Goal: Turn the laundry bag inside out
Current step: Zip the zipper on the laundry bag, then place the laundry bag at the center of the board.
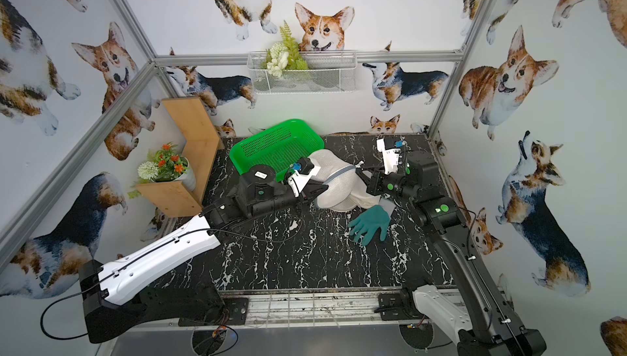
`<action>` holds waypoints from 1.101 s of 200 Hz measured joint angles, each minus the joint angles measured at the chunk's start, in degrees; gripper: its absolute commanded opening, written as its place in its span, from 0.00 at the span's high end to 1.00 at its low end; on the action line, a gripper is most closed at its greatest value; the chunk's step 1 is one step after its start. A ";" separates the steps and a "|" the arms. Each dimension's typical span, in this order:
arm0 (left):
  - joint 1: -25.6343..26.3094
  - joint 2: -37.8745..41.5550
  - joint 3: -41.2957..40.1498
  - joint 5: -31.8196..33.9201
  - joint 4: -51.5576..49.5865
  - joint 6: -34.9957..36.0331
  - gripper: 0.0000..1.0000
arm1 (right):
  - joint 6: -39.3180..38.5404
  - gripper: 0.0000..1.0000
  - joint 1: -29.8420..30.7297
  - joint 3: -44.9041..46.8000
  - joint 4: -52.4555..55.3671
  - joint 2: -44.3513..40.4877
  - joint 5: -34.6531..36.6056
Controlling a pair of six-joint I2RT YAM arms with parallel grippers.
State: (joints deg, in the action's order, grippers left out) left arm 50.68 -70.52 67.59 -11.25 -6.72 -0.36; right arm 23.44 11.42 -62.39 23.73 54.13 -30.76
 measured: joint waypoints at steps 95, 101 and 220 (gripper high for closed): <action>-0.57 2.78 -3.17 -1.46 4.20 -0.52 1.00 | 0.68 1.00 -0.59 4.90 -0.44 -1.05 -0.85; -0.61 2.82 -3.19 -1.70 4.22 -0.90 1.00 | 0.83 0.94 -0.59 4.90 -0.46 -1.05 -0.98; -8.63 6.78 -16.37 -10.99 20.68 -23.54 1.00 | 15.69 0.14 -2.49 22.67 -16.09 -8.13 -14.45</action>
State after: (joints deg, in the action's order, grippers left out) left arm 42.04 -63.75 51.22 -22.24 13.96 -23.90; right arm 39.13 8.93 -39.72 7.64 46.00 -45.21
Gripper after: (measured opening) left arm 0.087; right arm 0.859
